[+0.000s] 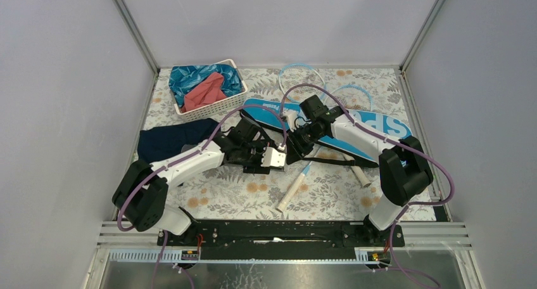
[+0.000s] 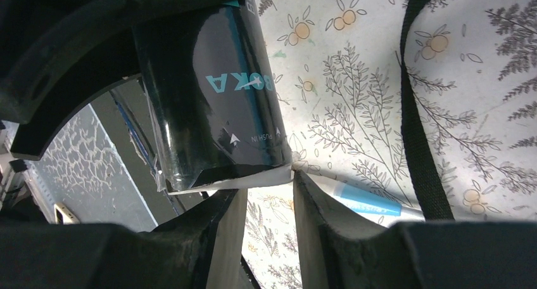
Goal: Pack up the badminton gear
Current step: Close the lid on the shuttle tube.
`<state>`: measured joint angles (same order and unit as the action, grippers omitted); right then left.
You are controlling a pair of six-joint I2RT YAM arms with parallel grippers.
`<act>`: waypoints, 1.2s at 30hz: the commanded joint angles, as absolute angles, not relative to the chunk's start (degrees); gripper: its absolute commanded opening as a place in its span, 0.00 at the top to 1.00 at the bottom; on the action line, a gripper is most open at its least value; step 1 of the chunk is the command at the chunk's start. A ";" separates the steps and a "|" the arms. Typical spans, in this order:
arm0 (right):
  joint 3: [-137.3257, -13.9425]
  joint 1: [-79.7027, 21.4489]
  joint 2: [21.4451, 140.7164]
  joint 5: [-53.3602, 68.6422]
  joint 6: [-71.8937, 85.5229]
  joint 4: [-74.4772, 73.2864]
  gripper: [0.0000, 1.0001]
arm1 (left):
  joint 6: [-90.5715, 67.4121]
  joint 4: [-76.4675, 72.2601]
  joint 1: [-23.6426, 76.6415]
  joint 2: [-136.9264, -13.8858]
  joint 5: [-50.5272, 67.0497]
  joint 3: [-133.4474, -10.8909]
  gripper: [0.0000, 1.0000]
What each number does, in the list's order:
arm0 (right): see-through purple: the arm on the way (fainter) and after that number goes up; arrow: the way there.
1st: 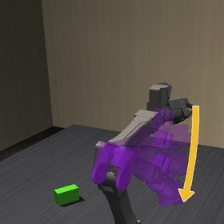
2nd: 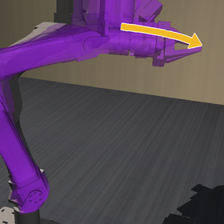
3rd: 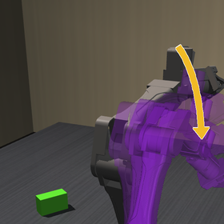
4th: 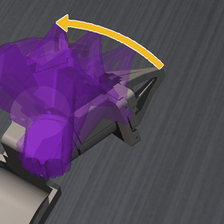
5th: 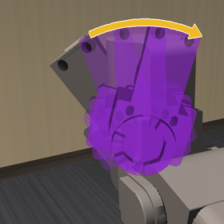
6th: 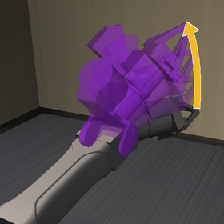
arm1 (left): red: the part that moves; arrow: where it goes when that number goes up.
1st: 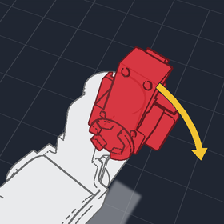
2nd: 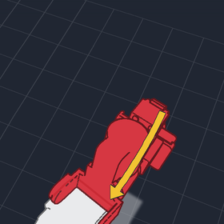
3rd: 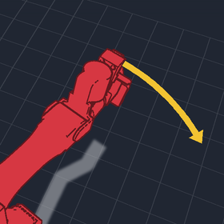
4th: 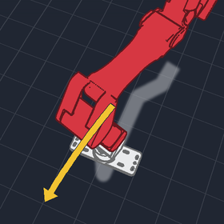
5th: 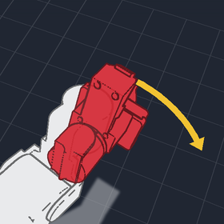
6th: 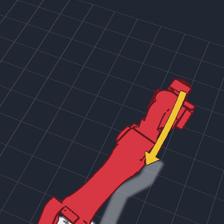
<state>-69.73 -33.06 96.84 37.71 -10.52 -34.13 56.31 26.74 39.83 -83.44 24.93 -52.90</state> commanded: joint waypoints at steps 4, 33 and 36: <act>-69.74 -35.97 94.72 42.59 -11.92 -21.00 0.57 | 57.48 14.83 41.65 -81.08 43.90 -55.23 1.00; -67.74 -26.58 86.01 42.14 -26.29 -28.79 0.40 | 57.04 20.87 35.81 -81.66 56.18 -59.73 1.00; -66.71 -26.58 85.62 44.35 -26.00 -27.23 0.41 | 58.03 22.21 35.68 -82.34 58.18 -60.37 1.00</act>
